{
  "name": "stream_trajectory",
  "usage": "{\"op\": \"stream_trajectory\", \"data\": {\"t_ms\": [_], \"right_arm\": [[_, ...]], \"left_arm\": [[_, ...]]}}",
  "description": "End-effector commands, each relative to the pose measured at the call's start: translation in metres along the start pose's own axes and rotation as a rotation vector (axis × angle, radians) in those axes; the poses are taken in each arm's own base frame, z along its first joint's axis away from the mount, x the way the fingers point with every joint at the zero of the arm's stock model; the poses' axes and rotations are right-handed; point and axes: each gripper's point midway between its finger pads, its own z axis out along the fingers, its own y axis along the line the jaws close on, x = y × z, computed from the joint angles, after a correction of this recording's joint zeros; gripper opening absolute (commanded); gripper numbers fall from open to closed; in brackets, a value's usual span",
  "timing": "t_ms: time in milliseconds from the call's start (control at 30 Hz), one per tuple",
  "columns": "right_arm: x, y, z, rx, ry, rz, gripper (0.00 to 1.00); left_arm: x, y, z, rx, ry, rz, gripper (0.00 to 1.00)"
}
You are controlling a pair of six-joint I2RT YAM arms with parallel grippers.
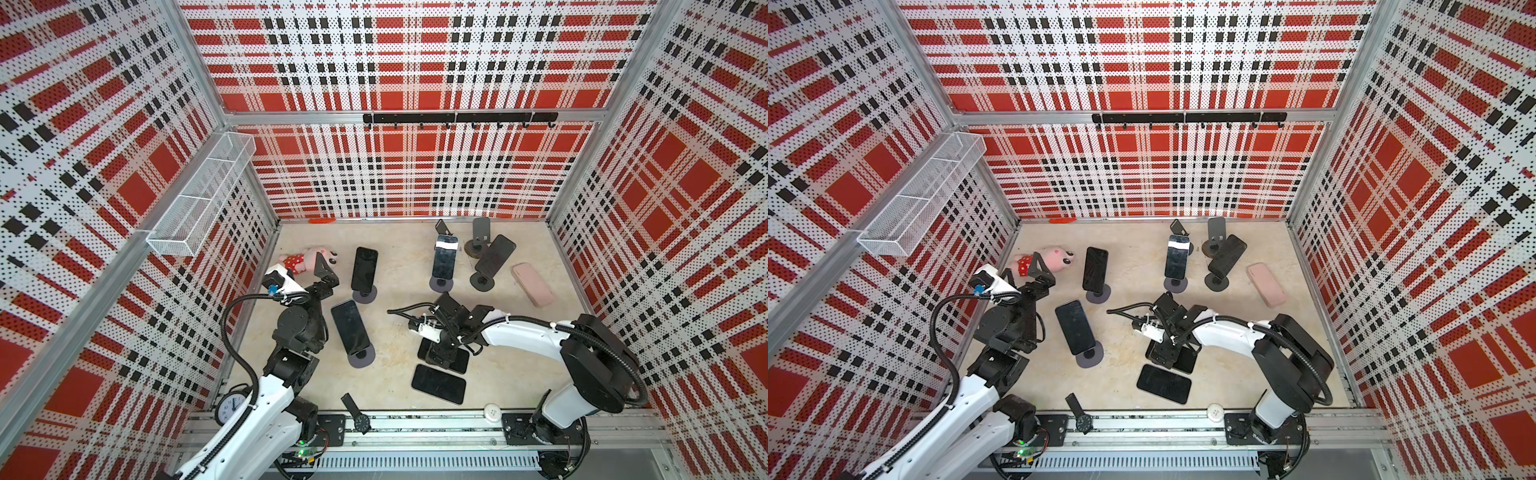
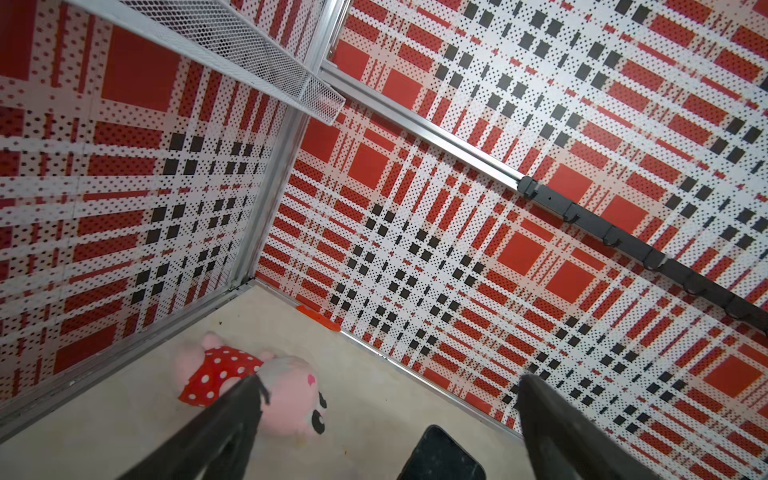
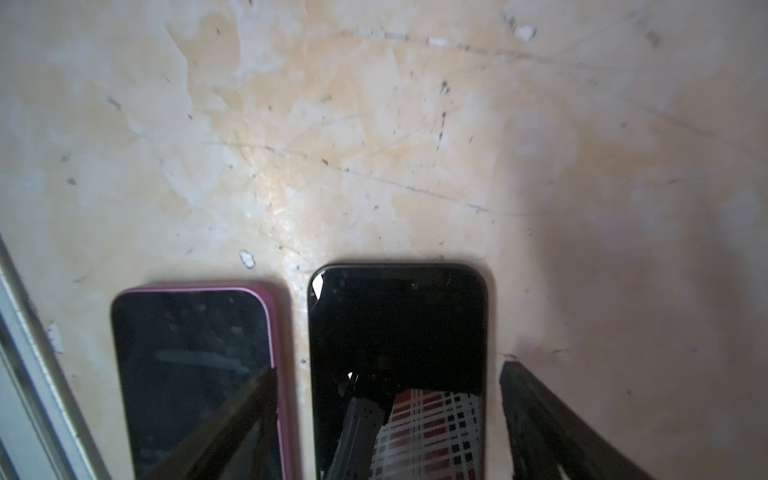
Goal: Remove the phone from the phone stand
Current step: 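Open the right gripper and lift it off the black phone, then move the right gripper back toward the stands while the left gripper reaches a blue-framed phone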
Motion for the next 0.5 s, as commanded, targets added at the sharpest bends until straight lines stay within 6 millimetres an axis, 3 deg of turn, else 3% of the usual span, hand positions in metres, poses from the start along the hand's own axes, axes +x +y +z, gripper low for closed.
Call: {"op": "stream_trajectory", "data": {"t_ms": [0,167,333,467], "right_arm": [[-0.036,-0.007,-0.032,0.058,-0.12,-0.037,0.88],[-0.082,-0.019,-0.074,0.157,-0.295,-0.024,0.88],[-0.133,-0.014,-0.118,0.253,-0.543,-0.04,1.0],[-0.15,-0.034,-0.155,0.421,-0.712,0.064,1.0]], "left_arm": [[0.006,0.009,0.002,-0.041,0.014,0.004,0.98],[0.005,0.015,0.005,-0.062,0.012,-0.012,0.98],[0.012,0.029,0.008,-0.08,0.025,0.0,0.98],[0.019,0.037,0.012,-0.079,0.049,-0.008,0.98]]}}
